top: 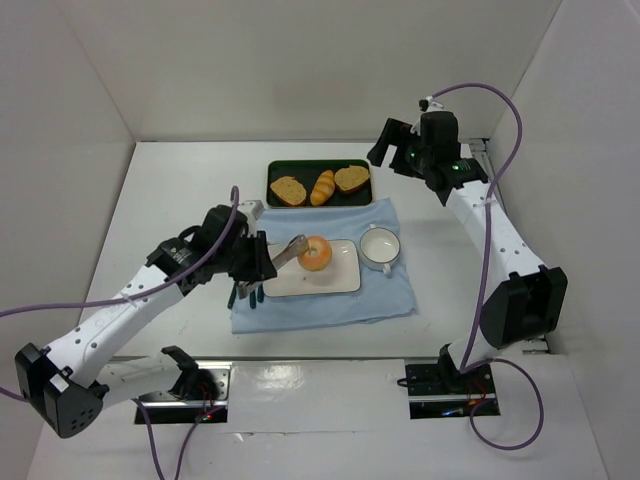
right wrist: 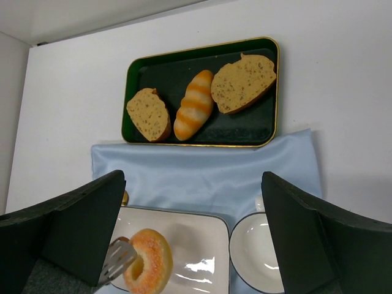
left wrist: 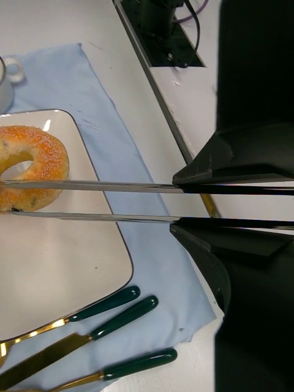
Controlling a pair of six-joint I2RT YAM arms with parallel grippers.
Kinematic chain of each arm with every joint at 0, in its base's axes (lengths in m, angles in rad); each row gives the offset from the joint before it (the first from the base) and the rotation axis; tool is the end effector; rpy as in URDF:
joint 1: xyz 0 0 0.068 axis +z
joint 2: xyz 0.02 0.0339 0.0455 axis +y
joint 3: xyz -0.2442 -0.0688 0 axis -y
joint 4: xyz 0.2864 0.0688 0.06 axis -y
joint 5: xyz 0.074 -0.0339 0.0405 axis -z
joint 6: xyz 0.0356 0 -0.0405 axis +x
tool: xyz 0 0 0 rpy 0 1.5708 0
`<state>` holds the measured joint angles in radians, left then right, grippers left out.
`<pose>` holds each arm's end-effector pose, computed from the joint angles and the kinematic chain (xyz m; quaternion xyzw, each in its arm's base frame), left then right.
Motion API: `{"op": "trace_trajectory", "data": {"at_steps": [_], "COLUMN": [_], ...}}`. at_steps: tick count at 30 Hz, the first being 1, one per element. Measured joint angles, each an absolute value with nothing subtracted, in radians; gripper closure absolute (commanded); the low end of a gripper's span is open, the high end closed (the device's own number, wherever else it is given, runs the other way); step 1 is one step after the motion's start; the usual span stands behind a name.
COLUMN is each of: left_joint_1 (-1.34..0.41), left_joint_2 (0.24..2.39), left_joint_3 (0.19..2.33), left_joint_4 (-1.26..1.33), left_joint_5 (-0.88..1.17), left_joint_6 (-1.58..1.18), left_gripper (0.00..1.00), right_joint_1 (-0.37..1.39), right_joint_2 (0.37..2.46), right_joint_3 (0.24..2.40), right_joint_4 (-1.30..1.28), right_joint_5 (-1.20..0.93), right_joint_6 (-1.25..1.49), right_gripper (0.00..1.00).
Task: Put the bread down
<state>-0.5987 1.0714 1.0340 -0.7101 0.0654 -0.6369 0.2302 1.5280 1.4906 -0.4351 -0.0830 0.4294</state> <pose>0.2232 -0.1551 0.3027 -0.0044 0.9161 -0.2561 0.3086 0.3844 0.0931 0.3569 0.0632 0.8502 0.2024 0.4819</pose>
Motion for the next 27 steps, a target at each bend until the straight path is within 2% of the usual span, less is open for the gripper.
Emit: {"op": "trace_trajectory", "data": {"at_steps": [16, 27], "left_joint_1": [-0.684, -0.686], "left_joint_2": [1.146, 1.157], "left_joint_3": [0.934, 0.936], "left_joint_4": [-0.675, -0.671], "left_joint_5": [-0.001, -0.001], "left_joint_6": [-0.685, -0.685], "left_gripper": [0.7, 0.61], "right_joint_1": [0.23, 0.23], "right_joint_2": [1.527, 1.522], "right_joint_3": [1.509, 1.509], "right_joint_4": [-0.442, -0.442], "right_joint_5": [-0.089, -0.089], "right_joint_6": [0.43, 0.43], "right_gripper": [0.01, 0.01]}}
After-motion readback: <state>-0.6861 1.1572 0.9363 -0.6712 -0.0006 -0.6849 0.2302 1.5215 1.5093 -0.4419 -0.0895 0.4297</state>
